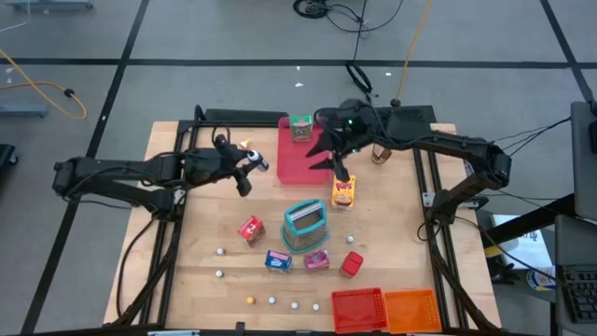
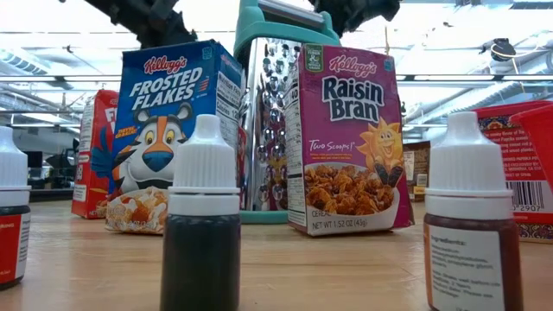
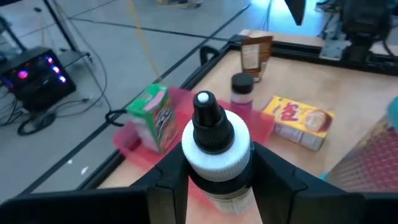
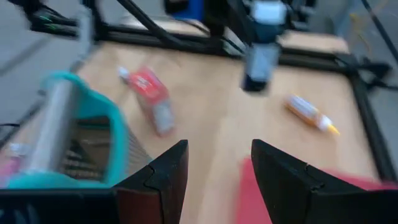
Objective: Pick & Place Kitchen Items
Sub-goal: Put the big black food coloring bottle into the red bin
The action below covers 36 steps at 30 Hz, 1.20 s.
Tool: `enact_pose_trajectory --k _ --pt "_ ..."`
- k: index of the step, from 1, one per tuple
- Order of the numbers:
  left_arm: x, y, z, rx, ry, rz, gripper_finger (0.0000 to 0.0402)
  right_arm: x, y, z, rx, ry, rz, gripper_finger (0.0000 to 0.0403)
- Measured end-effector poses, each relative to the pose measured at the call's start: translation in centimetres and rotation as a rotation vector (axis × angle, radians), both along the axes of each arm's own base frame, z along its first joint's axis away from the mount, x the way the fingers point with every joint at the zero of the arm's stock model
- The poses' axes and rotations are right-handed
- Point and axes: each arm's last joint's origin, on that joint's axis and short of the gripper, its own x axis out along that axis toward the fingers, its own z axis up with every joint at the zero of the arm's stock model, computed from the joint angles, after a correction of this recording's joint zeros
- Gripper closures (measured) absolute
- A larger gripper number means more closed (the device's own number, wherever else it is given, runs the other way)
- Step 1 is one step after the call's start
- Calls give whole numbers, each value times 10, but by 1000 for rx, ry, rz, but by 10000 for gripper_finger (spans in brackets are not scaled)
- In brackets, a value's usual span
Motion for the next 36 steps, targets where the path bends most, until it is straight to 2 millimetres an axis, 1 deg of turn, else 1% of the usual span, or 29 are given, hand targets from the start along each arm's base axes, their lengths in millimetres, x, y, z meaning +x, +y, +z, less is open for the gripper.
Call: enact_pose_trajectory --k 5,9,14,18,22,25,30,36 --pt "19 -4 1 13 32 -47 276 7 15 3 -38 -24 1 232" --pt "35 -8 6 33 34 -74 276 11 22 2 -23 -56 7 232" --pt "50 -16 22 65 7 -120 270 12 22 -7 -10 -53 4 232" --pt "62 -22 32 82 0 -175 266 13 22 -13 -9 -85 -3 232" --pt "75 -27 36 107 14 -204 275 15 21 -14 0 -139 -9 232" --pt "84 -30 35 118 28 -219 272 16 24 -14 2 -151 -2 231" --pt "95 -32 37 133 36 -231 267 18 32 -16 -4 -143 23 231" --pt "101 -33 41 145 34 -258 271 19 38 -16 -6 -141 45 231"
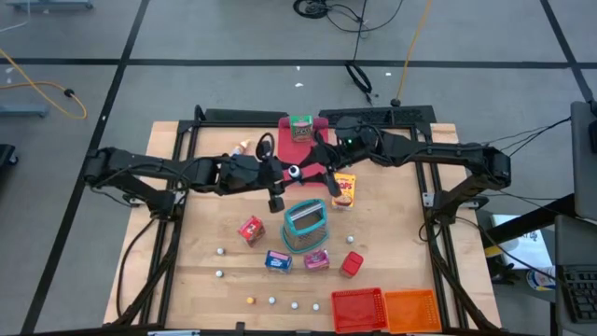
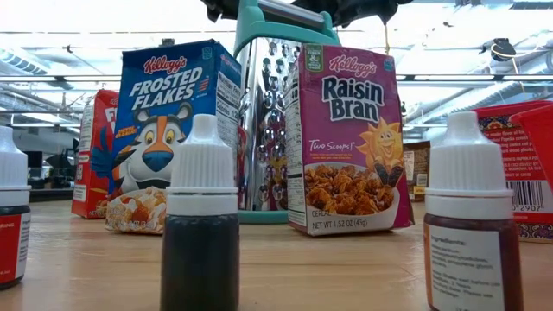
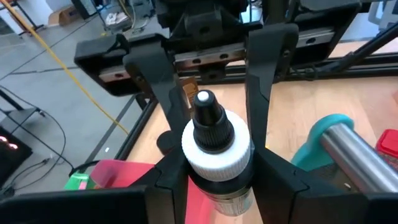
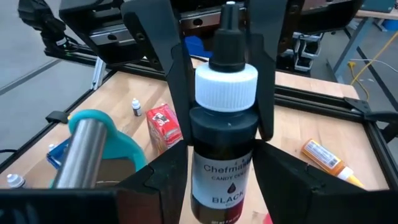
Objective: Pick & Place Kitchen Items
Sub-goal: Put the big black food coloring bottle into the red bin
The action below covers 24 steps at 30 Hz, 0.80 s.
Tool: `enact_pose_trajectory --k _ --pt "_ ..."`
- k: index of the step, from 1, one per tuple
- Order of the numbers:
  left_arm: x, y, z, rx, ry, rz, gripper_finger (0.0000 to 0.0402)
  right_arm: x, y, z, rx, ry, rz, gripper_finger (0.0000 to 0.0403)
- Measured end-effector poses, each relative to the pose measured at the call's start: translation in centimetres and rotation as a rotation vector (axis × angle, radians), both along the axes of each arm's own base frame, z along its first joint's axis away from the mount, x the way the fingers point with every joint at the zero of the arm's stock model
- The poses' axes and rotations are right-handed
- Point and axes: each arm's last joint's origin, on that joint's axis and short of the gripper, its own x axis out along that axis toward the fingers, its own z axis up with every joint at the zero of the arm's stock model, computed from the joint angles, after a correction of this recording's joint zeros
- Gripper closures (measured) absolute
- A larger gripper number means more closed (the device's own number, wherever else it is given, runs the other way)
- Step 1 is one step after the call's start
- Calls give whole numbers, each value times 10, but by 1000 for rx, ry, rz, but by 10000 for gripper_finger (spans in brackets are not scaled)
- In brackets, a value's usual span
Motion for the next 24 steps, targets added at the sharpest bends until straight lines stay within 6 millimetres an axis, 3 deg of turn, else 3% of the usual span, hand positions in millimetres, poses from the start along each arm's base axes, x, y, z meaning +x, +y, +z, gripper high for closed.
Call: enact_pose_trajectory --k 10,14,21,24 --pt "1 0 5 8 -40 -6 267 1 0 -26 18 -83 -12 231" --pt "2 0 5 6 -43 -15 267 0 0 -27 13 -96 -11 235" --pt "2 0 5 11 -42 -17 266 -1 0 -24 12 -109 -14 300" --pt "2 0 5 10 -39 -18 266 -1 0 -24 12 -109 -14 304"
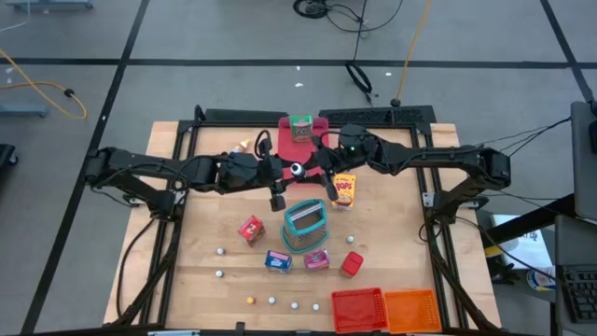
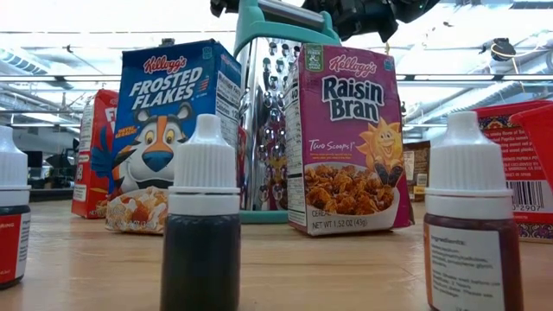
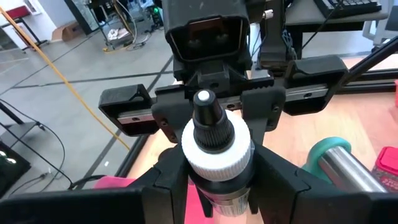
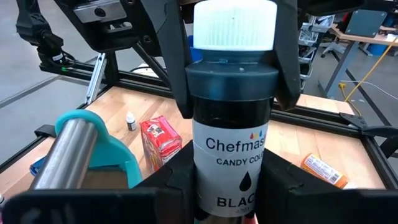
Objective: Pick & Place Kitchen Items
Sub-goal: Put the big black food coloring bottle into the red bin
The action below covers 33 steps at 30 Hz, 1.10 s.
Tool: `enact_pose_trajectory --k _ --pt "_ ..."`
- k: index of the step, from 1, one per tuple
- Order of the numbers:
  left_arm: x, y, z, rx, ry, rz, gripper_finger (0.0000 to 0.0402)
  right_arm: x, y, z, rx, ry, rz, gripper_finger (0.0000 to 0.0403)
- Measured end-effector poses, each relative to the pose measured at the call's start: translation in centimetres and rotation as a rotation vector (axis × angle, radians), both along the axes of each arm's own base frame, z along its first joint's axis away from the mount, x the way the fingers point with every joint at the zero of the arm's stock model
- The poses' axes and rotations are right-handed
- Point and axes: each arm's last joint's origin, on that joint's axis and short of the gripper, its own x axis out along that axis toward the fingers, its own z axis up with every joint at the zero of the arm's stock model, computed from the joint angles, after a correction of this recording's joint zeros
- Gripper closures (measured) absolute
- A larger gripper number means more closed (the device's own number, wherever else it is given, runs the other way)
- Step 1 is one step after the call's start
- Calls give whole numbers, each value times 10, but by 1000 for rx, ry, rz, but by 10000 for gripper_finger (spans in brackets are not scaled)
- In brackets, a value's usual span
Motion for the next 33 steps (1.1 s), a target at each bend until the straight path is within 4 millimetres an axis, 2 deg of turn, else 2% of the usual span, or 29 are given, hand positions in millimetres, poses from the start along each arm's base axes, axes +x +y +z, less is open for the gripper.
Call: enact_pose_trajectory --k 5,11,15,19,22,27,30,33 --pt "-1 -2 -2 28 26 0 256 0 0 0 0 2 -1 304" --pt "-10 -4 4 56 31 25 223 -3 0 3 8 2 2 304" --pt "-22 -7 11 70 41 64 207 -7 2 4 22 27 33 306" --pt "-39 -9 15 66 71 157 203 -14 12 12 45 17 119 306" --pt "-49 -10 14 46 101 196 202 -19 26 17 32 28 164 306" --pt "-52 -11 10 5 133 228 202 -34 60 29 11 10 266 306" --pt "-53 -11 8 -19 141 239 202 -47 80 23 -8 8 287 306" --pt "-53 -13 8 -43 131 244 201 -64 97 7 -31 21 249 306"
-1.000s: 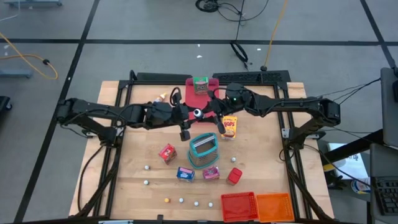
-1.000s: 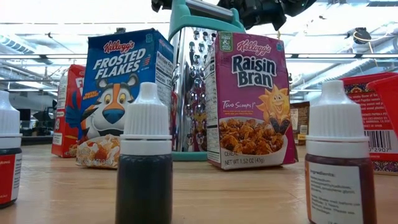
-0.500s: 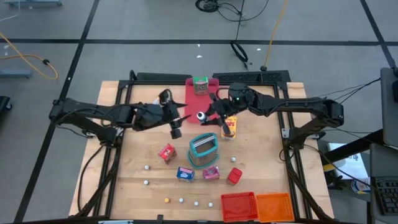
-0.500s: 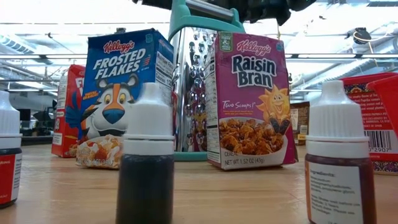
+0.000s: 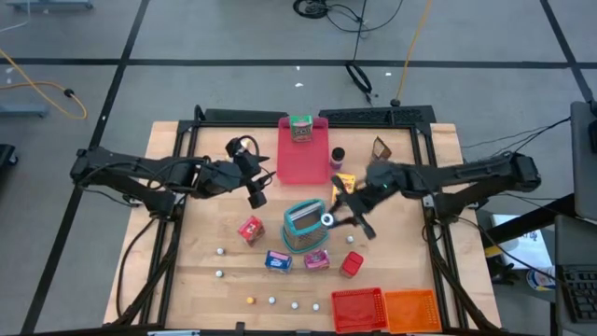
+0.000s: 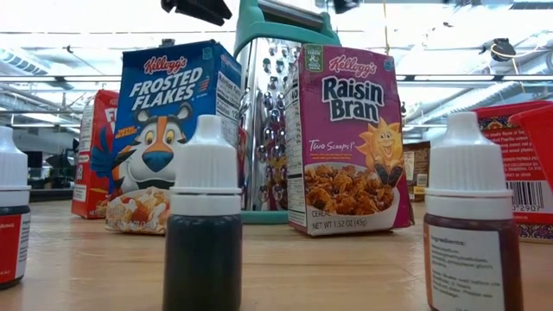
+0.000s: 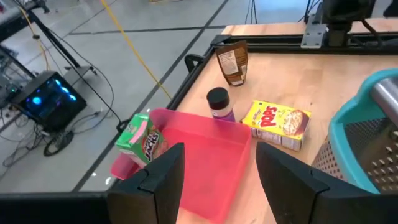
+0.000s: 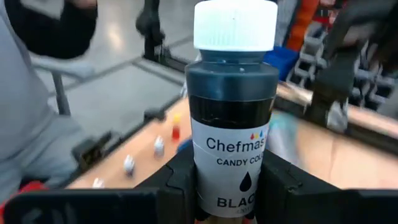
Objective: Pick & Place Kitchen Items
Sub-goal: Put the big black food coloring bottle into the red bin
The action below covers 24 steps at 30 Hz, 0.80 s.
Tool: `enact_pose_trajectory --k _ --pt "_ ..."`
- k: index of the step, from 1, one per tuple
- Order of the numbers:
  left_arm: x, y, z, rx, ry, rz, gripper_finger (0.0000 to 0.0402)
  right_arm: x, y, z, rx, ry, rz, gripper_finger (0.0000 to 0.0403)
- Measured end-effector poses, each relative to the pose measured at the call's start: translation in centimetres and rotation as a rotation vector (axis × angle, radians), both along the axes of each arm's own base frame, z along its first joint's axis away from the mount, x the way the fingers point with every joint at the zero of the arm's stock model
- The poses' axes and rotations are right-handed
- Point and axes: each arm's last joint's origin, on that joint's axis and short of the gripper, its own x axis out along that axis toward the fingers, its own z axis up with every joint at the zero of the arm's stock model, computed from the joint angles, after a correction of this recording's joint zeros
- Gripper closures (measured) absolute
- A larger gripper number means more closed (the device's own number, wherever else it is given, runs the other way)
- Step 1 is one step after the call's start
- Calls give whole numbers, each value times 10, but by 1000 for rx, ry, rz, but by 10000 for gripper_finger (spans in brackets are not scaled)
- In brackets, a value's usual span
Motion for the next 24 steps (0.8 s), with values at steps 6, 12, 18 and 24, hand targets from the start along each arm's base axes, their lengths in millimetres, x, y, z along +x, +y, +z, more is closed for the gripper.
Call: enact_pose_trajectory --k 6,12,18,24 --pt "0 -7 1 -23 -28 -8 201 -36 31 -29 57 -71 -92 306" --pt "2 -11 -1 -51 -40 -5 201 -60 62 -52 111 -72 -127 306" --pt "4 -14 -3 -74 -47 3 201 -76 96 -57 110 -61 -100 306" --pt "10 -17 -10 -99 -35 9 201 -94 124 -61 104 -59 -105 306"
